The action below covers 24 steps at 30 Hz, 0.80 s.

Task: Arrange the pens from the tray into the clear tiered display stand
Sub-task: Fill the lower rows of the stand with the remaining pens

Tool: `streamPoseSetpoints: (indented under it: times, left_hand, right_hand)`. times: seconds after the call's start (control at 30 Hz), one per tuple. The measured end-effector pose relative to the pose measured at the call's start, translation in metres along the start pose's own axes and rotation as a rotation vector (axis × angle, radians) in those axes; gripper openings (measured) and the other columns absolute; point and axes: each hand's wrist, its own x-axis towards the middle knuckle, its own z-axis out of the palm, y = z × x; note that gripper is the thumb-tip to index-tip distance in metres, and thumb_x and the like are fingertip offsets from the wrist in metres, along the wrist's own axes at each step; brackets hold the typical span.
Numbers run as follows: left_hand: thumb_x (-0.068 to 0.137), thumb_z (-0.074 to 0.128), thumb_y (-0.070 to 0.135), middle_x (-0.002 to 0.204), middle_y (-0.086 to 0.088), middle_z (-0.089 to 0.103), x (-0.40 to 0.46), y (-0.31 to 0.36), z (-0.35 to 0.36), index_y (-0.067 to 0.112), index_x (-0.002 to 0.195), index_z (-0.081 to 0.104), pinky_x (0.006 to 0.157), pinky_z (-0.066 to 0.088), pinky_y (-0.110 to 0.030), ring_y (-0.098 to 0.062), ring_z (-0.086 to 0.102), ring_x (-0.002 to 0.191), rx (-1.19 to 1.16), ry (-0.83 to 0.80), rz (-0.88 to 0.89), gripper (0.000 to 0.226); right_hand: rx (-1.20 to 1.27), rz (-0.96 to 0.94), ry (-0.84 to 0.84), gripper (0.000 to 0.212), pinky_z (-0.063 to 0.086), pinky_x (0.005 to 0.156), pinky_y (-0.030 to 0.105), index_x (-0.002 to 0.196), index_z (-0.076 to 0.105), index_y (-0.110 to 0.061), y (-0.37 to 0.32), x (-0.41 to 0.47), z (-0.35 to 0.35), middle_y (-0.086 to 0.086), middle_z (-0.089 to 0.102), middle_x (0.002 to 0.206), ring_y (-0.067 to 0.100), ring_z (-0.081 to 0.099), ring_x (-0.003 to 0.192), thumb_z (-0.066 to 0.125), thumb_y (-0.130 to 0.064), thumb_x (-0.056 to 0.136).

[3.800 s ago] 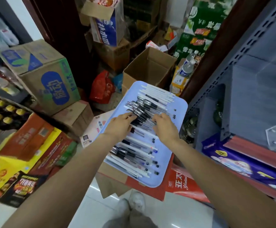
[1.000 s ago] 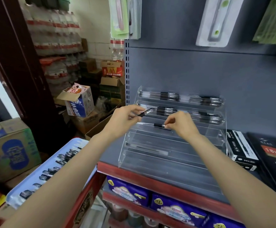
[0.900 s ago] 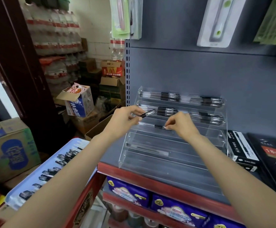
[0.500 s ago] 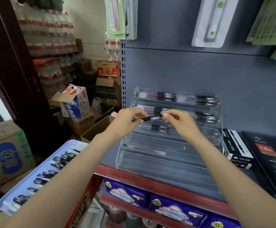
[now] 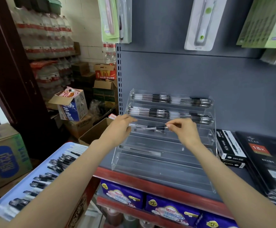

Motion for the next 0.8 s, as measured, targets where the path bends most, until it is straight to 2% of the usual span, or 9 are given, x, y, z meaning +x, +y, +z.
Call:
streamPoseSetpoints:
  times: [0.17,0.33,0.5,0.8]
  left_hand:
    - [0.094,0.047,0.012,0.137,-0.004,0.049,0.002,0.000,0.007,0.018,0.135,0.047,0.106,0.035,-0.033,-0.023,0.043,0.126,0.113,-0.079,0.052,0.041]
    - [0.095,0.044,0.014,0.137,-0.006,0.049,0.006,0.002,0.005,0.017,0.134,0.047,0.102,0.038,-0.036,-0.025,0.046,0.123,0.178,-0.134,0.047,0.038]
    - [0.096,0.042,0.018,0.133,-0.004,0.050,0.011,0.005,0.005,0.016,0.132,0.046,0.099,0.033,-0.035,-0.024,0.049,0.118,0.275,-0.140,0.053,0.036]
    - [0.096,0.042,0.015,0.123,-0.002,0.056,0.016,0.005,0.009,0.017,0.119,0.054,0.097,0.031,-0.033,-0.022,0.052,0.112,0.242,-0.083,0.035,0.026]
  right_hand:
    - [-0.165,-0.090,-0.179,0.017,0.035,0.073,0.007,0.101,0.073,-0.012,-0.005,0.003,0.011,0.002,0.072,0.102,0.004,0.055,0.083,0.063,-0.017,0.088]
    - [-0.296,-0.142,-0.271,0.021,0.039,0.085,0.019,0.106,0.071,-0.015,0.000,0.000,0.015,0.003,0.064,0.108,0.015,0.058,0.102,0.062,-0.024,0.089]
    - [-0.412,-0.097,-0.276,0.016,0.049,0.090,0.036,0.102,0.069,-0.017,0.003,-0.001,0.010,0.005,0.060,0.108,0.020,0.058,0.104,0.062,-0.023,0.089]
    - [-0.400,-0.085,-0.319,0.021,0.049,0.092,0.031,0.106,0.069,-0.010,-0.007,0.001,0.015,0.008,0.066,0.111,0.020,0.062,0.103,0.057,-0.006,0.089]
